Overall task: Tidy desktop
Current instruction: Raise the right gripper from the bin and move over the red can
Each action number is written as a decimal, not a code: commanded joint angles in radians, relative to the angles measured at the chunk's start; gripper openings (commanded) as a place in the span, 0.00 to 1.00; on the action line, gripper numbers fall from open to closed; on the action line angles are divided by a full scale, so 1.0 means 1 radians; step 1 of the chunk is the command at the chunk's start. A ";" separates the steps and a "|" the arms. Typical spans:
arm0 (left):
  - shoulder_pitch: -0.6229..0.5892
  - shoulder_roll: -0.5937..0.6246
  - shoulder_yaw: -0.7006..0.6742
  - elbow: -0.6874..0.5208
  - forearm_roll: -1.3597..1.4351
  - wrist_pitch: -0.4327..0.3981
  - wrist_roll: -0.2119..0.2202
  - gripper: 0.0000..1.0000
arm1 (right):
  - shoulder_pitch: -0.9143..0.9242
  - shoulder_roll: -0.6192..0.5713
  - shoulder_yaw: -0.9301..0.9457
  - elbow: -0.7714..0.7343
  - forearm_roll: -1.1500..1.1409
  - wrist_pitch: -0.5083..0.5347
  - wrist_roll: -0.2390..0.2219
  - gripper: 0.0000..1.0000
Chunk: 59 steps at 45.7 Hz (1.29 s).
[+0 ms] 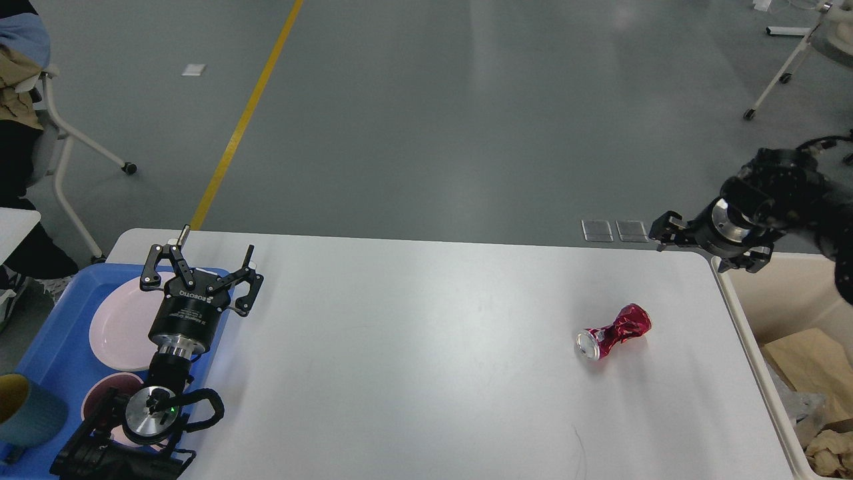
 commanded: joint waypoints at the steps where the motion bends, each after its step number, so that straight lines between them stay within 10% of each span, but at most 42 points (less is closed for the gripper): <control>1: 0.000 0.000 0.000 0.000 0.000 0.000 0.000 0.96 | 0.227 0.005 -0.052 0.277 -0.003 -0.040 -0.006 1.00; 26: 0.000 0.002 0.000 0.000 0.000 0.000 0.000 0.96 | 0.904 -0.030 -0.130 1.009 0.053 -0.029 -0.006 0.93; 43: 0.000 0.000 0.000 0.000 0.000 0.000 0.000 0.96 | 0.760 -0.043 -0.150 0.933 0.068 -0.131 -0.006 0.94; 59: 0.000 0.000 0.000 0.000 0.000 0.000 0.000 0.96 | 0.202 -0.032 -0.086 0.499 0.421 -0.190 -0.008 0.95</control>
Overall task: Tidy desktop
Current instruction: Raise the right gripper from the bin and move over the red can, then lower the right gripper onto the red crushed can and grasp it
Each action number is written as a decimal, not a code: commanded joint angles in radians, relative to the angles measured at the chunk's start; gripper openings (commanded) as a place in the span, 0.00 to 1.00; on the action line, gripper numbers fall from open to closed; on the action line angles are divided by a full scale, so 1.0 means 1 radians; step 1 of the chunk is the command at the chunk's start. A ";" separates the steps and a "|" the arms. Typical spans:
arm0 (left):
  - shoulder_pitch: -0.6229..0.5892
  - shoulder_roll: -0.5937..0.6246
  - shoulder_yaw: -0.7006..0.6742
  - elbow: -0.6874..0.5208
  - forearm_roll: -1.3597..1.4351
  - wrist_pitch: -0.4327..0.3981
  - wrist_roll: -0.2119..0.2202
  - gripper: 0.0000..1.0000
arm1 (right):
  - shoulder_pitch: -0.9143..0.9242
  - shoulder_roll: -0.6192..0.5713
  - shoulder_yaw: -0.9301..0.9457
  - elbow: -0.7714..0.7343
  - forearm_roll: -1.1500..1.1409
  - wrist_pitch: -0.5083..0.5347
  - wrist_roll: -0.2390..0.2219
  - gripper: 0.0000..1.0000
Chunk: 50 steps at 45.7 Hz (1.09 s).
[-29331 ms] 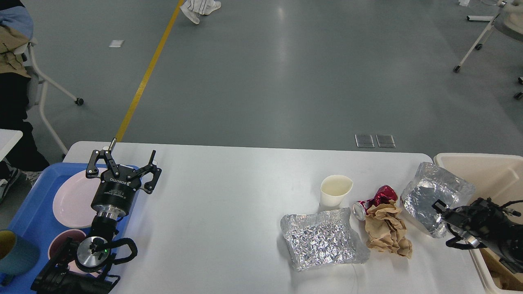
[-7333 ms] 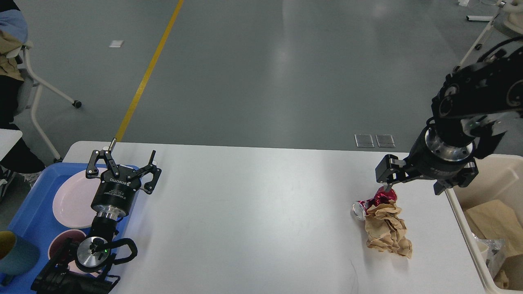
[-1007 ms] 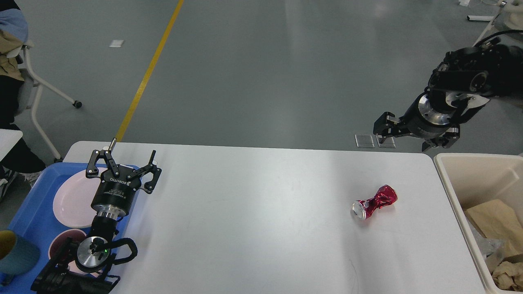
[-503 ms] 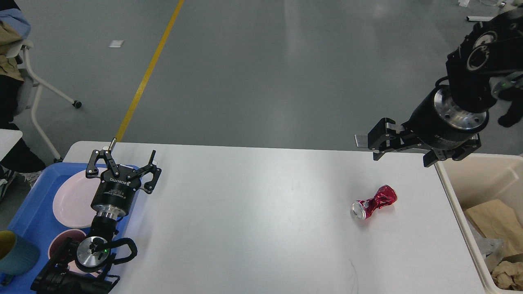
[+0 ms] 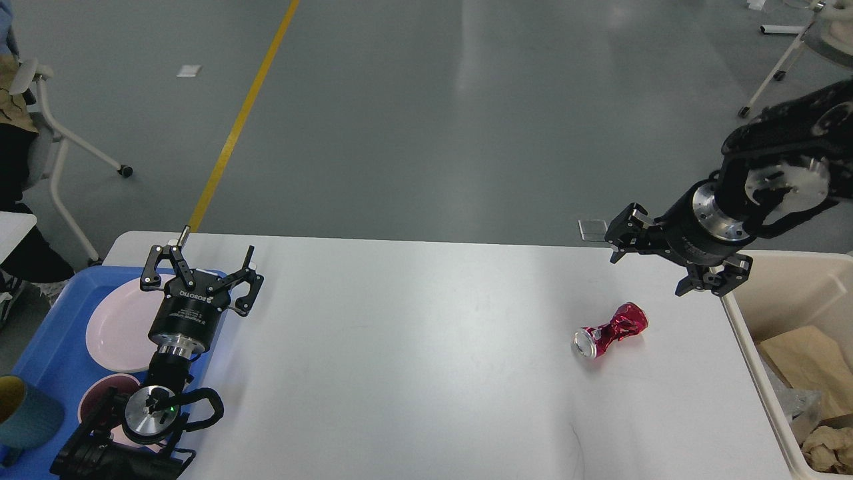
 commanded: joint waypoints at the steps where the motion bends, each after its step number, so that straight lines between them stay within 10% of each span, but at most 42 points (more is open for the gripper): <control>1: 0.000 0.000 0.000 0.000 0.000 0.000 0.000 0.96 | -0.195 0.002 0.055 -0.146 0.055 -0.019 0.000 0.95; 28: 0.000 0.000 0.000 0.000 0.000 0.000 0.000 0.96 | -0.793 0.133 0.350 -0.799 0.037 -0.039 0.002 0.98; 50: 0.000 0.000 0.000 0.000 0.000 0.000 0.000 0.96 | -0.910 0.179 0.361 -0.951 0.035 -0.069 0.003 0.97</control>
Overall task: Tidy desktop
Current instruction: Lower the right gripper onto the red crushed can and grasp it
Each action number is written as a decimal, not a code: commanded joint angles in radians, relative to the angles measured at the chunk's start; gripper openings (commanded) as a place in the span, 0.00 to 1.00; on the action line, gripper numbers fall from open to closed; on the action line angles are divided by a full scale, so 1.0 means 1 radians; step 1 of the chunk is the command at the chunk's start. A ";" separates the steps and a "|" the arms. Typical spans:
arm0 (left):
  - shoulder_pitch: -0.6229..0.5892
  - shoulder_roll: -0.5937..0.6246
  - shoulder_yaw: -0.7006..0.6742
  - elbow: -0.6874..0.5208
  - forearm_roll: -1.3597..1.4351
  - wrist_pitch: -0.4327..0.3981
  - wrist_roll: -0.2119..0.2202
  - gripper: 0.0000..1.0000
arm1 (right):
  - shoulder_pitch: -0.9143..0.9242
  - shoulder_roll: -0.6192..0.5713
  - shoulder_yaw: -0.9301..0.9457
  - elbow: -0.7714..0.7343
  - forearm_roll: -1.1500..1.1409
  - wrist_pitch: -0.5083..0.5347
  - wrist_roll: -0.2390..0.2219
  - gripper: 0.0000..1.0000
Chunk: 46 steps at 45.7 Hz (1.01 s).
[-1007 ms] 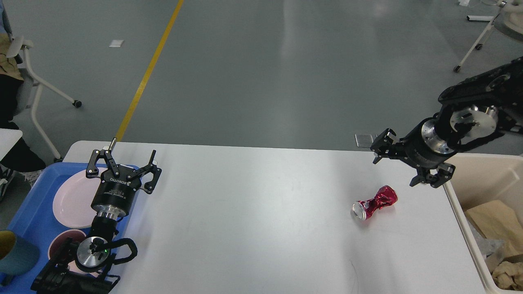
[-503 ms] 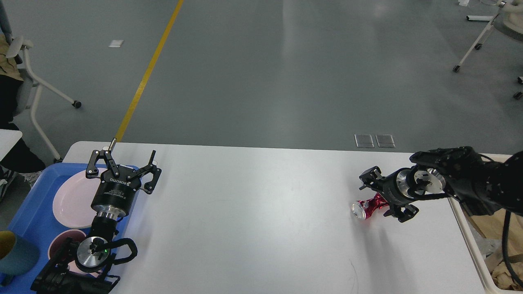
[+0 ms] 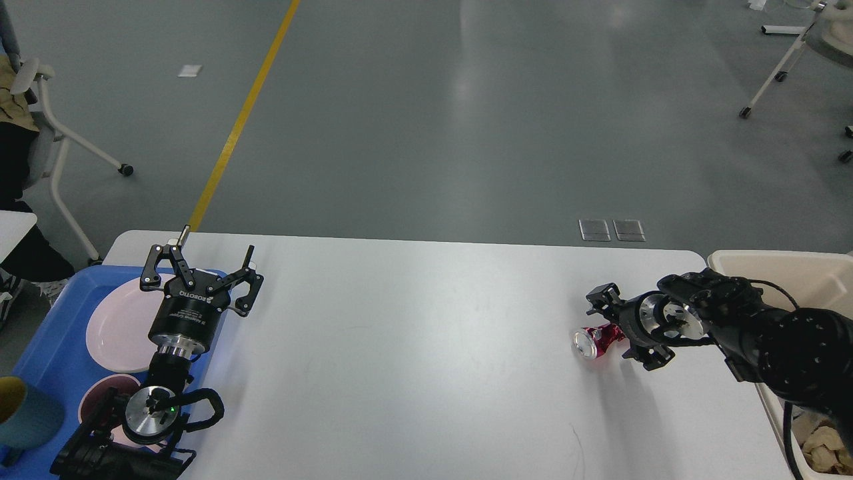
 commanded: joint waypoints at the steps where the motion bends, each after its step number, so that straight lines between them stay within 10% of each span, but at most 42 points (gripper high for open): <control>1: 0.000 0.002 0.000 0.000 0.000 0.000 0.000 0.96 | -0.015 0.007 0.000 -0.013 0.002 -0.021 0.000 0.96; 11: 0.000 0.000 0.000 0.000 0.000 0.000 0.000 0.96 | -0.015 0.007 0.037 -0.013 0.003 -0.026 0.000 0.33; 23: 0.000 0.000 0.000 0.000 0.000 0.000 0.000 0.96 | -0.024 0.009 0.037 -0.011 0.003 -0.028 0.000 0.01; 46: 0.000 0.000 0.000 0.000 0.000 0.000 0.000 0.96 | 0.149 -0.105 0.022 0.217 -0.024 -0.020 -0.041 0.00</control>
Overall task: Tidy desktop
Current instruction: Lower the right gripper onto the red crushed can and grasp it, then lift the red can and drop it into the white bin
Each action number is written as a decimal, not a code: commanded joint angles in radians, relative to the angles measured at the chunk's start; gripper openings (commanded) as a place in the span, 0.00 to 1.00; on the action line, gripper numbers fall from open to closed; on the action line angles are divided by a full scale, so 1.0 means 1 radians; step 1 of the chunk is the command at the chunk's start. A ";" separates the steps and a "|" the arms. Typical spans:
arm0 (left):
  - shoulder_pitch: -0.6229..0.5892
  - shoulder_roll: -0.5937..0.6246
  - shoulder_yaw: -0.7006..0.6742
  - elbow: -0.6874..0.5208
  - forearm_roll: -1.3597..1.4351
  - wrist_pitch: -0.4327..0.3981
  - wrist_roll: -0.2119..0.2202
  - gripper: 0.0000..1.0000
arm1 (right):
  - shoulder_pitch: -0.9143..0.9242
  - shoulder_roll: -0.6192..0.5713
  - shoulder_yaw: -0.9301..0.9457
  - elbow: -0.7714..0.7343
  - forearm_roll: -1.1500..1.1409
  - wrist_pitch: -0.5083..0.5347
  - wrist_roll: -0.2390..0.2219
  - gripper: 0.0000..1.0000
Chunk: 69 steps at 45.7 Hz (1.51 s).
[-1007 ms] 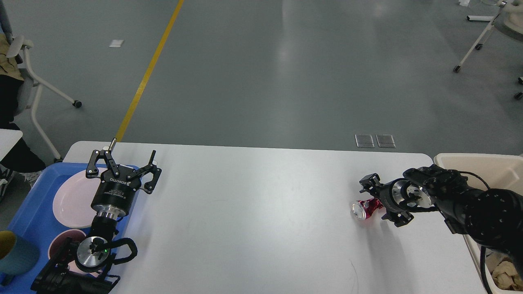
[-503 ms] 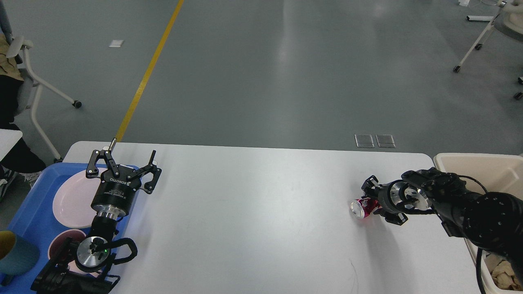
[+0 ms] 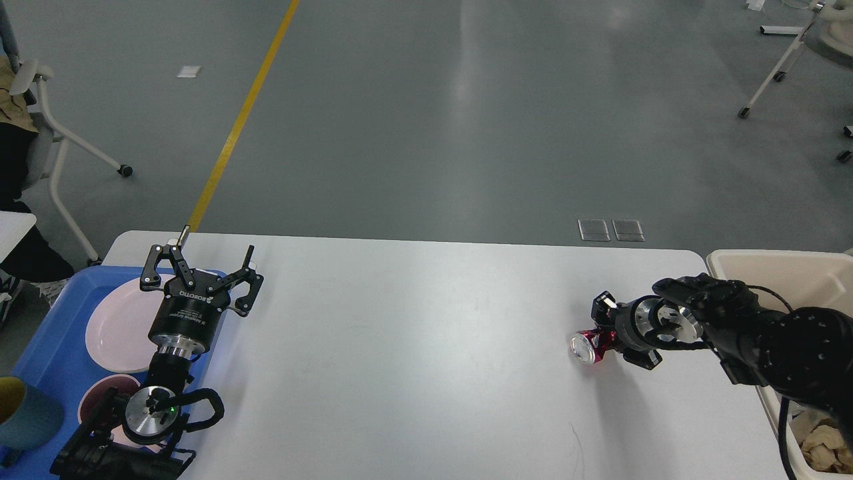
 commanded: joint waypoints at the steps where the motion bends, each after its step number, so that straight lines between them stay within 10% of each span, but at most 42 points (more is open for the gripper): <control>1: 0.000 0.000 0.000 0.000 0.000 0.000 0.000 0.96 | 0.132 -0.089 -0.016 0.171 -0.041 0.011 -0.014 0.00; 21: 0.000 0.000 0.000 0.000 0.000 0.000 0.000 0.96 | 0.945 -0.160 -0.412 0.918 -0.197 0.313 -0.006 0.00; 36: 0.000 0.000 0.000 0.000 0.000 0.000 0.000 0.96 | 1.289 -0.166 -0.459 1.222 -0.248 0.319 -0.006 0.00; 49: 0.000 0.000 0.000 0.000 0.000 0.000 0.000 0.96 | 1.090 -0.380 -0.551 1.058 -0.314 0.132 -0.006 0.00; 69: 0.000 0.000 0.000 0.000 0.000 0.000 -0.001 0.96 | 0.039 -0.508 -0.159 0.098 -0.404 0.037 0.001 0.00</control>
